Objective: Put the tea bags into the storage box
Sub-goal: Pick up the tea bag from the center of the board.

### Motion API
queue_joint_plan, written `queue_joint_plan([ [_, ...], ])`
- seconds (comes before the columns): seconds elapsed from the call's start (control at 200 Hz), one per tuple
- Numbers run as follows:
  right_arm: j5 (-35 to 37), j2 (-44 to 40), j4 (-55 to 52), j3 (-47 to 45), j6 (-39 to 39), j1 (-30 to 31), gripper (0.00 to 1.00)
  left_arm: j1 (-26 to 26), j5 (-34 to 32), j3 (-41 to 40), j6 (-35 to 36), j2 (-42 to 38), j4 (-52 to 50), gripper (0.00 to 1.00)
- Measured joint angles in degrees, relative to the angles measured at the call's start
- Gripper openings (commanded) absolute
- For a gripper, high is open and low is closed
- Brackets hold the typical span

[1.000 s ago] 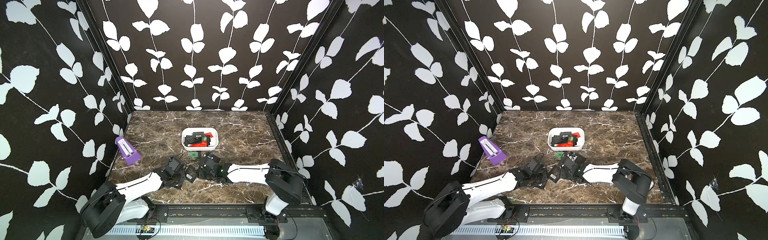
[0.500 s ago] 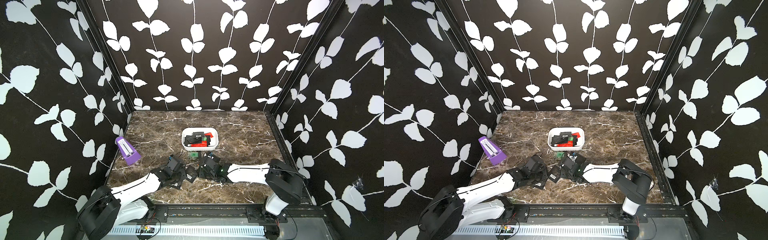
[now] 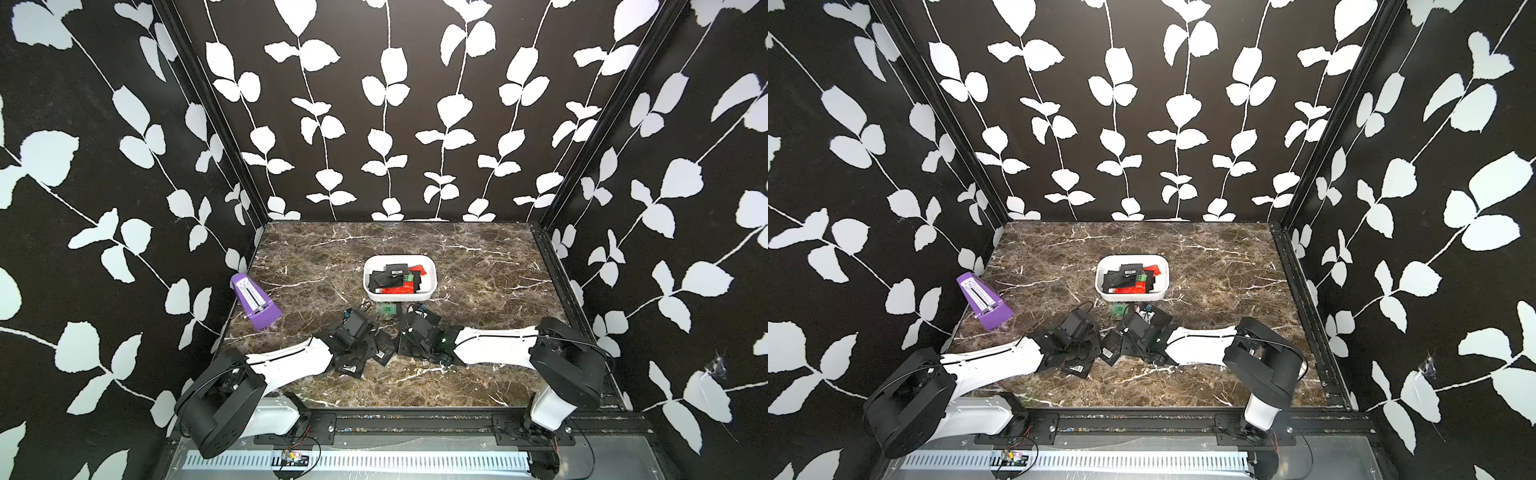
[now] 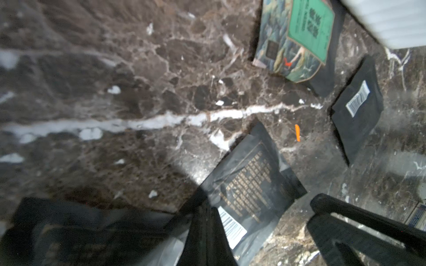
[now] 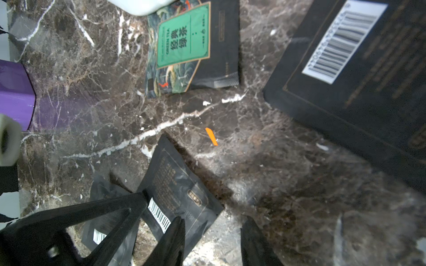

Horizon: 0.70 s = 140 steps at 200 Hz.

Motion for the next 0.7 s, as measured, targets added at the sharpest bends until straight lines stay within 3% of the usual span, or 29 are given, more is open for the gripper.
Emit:
queue_joint_plan([
  [0.23,-1.22,1.95,2.64,0.00,0.07,-0.92,0.42,0.00,0.09,-0.76,-0.02,-0.48,0.74,0.00],
  [0.41,-2.54,3.17,5.62,0.00,0.35,-1.01,0.36,0.00,0.17,-1.42,-0.02,-0.96,1.55,0.00],
  [0.7,-3.26,4.11,6.29,0.00,0.35,-1.09,0.11,0.00,0.22,-1.42,-0.02,-0.94,1.66,0.00],
])
